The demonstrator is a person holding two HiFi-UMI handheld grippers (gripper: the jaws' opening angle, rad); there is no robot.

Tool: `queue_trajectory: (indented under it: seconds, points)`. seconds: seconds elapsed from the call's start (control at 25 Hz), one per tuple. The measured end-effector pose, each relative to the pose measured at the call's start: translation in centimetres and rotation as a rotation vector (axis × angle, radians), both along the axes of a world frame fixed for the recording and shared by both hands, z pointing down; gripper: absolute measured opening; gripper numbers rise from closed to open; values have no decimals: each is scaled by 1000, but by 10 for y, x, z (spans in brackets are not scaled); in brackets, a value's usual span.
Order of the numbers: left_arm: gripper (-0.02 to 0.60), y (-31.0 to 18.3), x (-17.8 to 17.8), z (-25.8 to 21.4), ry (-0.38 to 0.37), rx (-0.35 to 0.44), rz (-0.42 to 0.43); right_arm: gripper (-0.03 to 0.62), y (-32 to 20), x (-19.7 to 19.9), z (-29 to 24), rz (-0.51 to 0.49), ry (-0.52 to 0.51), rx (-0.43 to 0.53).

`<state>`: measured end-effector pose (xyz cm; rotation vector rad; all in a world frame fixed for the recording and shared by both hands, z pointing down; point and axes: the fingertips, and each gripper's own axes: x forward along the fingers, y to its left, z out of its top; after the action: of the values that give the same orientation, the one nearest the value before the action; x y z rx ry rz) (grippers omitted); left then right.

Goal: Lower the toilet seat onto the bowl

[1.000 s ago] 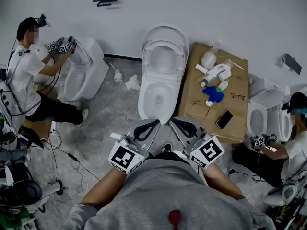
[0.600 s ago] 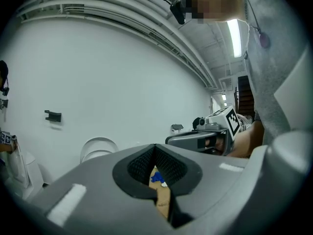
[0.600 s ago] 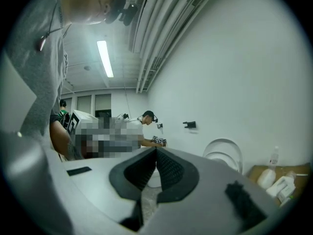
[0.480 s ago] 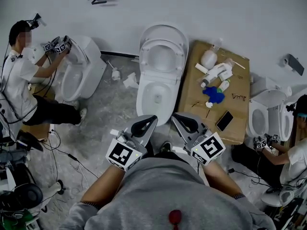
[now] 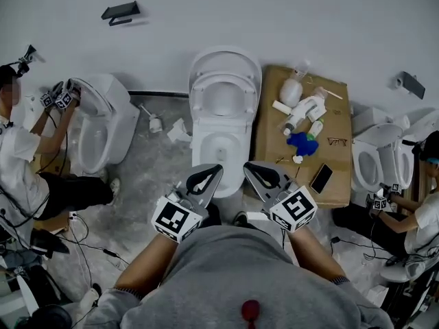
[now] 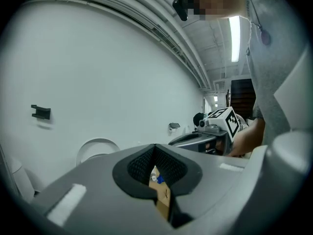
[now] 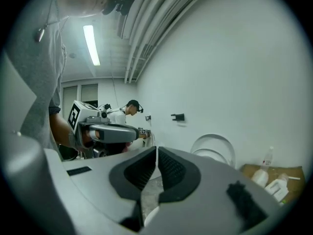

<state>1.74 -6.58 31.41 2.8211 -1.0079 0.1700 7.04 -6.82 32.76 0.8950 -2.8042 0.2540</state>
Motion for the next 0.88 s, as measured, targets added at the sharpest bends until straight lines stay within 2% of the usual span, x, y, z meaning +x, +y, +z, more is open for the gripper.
queue_trajectory:
  seconds: [0.16,0.52,0.64,0.88]
  points:
    - [9,-28,-16,6,-29,-45,34,14,-30,-15,5,23,26,-11]
    - [9,-79,-43,19,5,-46,104,15,-79,-47,27,64,123,-39]
    - [9,-97,-54,22,15,-37,111,15,-98,-56,34,75,153,-48]
    - [9,-132,-71,35,25,-70,102,17,-131,-66,57,65,237,-82]
